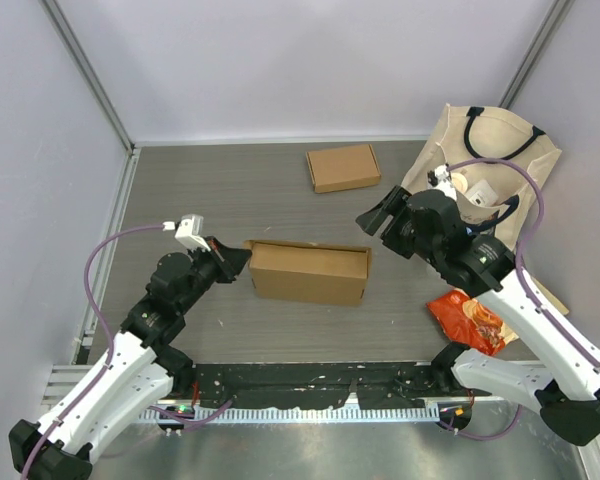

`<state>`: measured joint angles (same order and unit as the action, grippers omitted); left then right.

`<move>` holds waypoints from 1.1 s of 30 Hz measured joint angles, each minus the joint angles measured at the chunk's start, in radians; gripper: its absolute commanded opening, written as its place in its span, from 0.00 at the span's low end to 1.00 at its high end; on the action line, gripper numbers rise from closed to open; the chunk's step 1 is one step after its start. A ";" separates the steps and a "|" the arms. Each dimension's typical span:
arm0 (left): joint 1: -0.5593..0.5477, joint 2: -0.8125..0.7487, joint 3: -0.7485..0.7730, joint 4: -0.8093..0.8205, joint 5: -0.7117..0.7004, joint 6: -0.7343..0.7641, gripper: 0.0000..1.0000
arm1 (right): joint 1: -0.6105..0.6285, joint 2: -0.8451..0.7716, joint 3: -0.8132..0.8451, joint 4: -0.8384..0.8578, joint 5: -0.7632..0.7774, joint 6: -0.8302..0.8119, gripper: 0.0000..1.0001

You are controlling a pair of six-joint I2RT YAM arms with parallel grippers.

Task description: Fold the paper box

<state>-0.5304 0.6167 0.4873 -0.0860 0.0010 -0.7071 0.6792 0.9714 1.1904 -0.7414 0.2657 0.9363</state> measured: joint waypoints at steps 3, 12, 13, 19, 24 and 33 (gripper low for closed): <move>-0.005 0.000 0.000 0.000 -0.005 0.000 0.00 | -0.019 0.025 -0.016 -0.034 -0.018 0.072 0.63; -0.016 0.000 0.000 0.000 -0.018 -0.001 0.00 | -0.040 0.027 -0.094 -0.072 -0.090 0.168 0.49; -0.018 0.000 0.000 0.000 -0.019 -0.002 0.02 | -0.040 0.026 -0.111 -0.062 -0.100 0.183 0.47; -0.018 0.015 0.026 -0.068 -0.008 -0.026 0.37 | -0.047 0.014 -0.183 -0.026 -0.115 0.249 0.37; -0.019 0.037 0.135 -0.239 0.036 -0.061 0.67 | -0.047 -0.006 -0.217 0.005 -0.119 0.275 0.36; -0.020 0.092 0.460 -0.548 0.052 -0.085 0.67 | -0.047 0.000 -0.226 0.038 -0.135 0.273 0.35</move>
<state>-0.5507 0.7090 0.9470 -0.6342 0.0532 -0.7918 0.6327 0.9710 0.9646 -0.7036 0.1307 1.2095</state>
